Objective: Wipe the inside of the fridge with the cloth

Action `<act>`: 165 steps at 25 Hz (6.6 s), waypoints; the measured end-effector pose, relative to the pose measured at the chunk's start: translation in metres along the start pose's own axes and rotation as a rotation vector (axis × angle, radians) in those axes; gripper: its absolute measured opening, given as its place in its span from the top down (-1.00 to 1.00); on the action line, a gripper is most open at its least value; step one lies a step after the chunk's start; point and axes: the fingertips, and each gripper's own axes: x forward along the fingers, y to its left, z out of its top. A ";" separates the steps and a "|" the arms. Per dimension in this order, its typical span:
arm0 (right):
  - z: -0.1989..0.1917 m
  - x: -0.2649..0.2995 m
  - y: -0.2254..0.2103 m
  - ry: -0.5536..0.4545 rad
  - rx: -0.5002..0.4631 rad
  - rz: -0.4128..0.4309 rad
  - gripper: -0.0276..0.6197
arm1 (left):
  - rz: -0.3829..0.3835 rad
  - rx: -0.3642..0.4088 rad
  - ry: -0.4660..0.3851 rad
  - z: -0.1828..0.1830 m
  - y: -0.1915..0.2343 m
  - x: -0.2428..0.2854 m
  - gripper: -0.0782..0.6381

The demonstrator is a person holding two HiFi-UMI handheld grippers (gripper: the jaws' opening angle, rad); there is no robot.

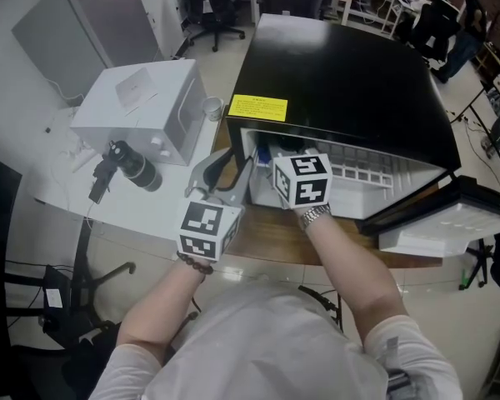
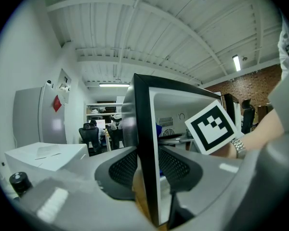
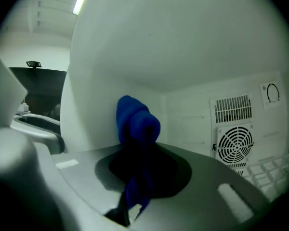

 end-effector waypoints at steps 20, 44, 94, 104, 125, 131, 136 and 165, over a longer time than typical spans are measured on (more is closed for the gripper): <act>-0.001 0.024 -0.023 0.037 -0.022 -0.108 0.73 | 0.012 0.025 0.016 0.000 0.000 0.000 0.40; 0.011 0.020 -0.066 0.022 -0.063 -0.205 0.73 | 0.040 0.029 0.024 -0.001 0.001 0.001 0.39; 0.004 -0.080 -0.188 0.040 -0.013 -0.449 0.73 | 0.114 -0.020 0.009 0.001 0.002 0.005 0.37; 0.003 -0.104 -0.215 0.050 0.009 -0.473 0.73 | 0.142 -0.026 0.014 0.006 -0.007 0.008 0.37; 0.002 -0.132 -0.240 0.049 0.020 -0.558 0.73 | 0.178 -0.041 0.024 0.000 0.004 0.006 0.37; 0.011 -0.136 -0.238 0.015 0.007 -0.572 0.73 | 0.177 -0.046 0.022 0.001 0.003 0.006 0.37; 0.021 -0.137 -0.219 -0.022 0.021 -0.517 0.73 | 0.169 -0.045 0.017 0.002 0.001 0.006 0.37; -0.016 0.006 -0.040 0.150 0.006 -0.140 0.73 | 0.072 -0.003 -0.005 0.003 0.001 0.005 0.37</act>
